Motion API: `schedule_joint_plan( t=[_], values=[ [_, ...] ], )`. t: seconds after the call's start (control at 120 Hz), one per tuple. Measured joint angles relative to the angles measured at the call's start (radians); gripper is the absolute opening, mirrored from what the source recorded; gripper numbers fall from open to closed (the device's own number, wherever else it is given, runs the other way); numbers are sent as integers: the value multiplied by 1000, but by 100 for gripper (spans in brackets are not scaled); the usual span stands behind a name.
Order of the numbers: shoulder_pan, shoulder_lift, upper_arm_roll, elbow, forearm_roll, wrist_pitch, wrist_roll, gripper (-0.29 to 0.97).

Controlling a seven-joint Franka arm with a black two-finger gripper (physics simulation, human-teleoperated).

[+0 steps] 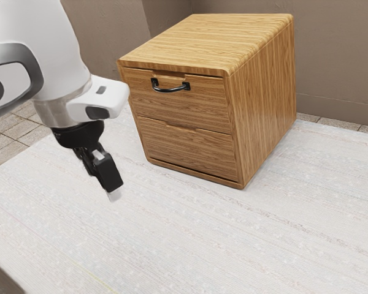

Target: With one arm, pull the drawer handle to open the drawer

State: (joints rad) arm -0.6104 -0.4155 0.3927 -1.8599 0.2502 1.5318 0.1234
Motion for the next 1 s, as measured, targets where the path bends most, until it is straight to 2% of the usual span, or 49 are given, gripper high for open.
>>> schedule_joint_plan(
  t=[0.175, 0.308, 0.383, 0.483, 0.533, 0.775, 1.0],
  values=[
    [-9, 3, 79, -66, 38, 108, 317, 68],
    [-89, 43, 194, -39, 56, 247, 573, 68],
    [-153, 69, 255, 9, 63, 303, 707, 68],
    [-321, 87, 419, 76, 84, 352, 866, 68],
    [-364, 93, 466, 100, 102, 369, 936, 68],
    [-393, 193, 538, 214, 129, 426, 1205, 68],
    [-378, 295, 575, 237, 56, 512, 1356, 68]
  ],
)
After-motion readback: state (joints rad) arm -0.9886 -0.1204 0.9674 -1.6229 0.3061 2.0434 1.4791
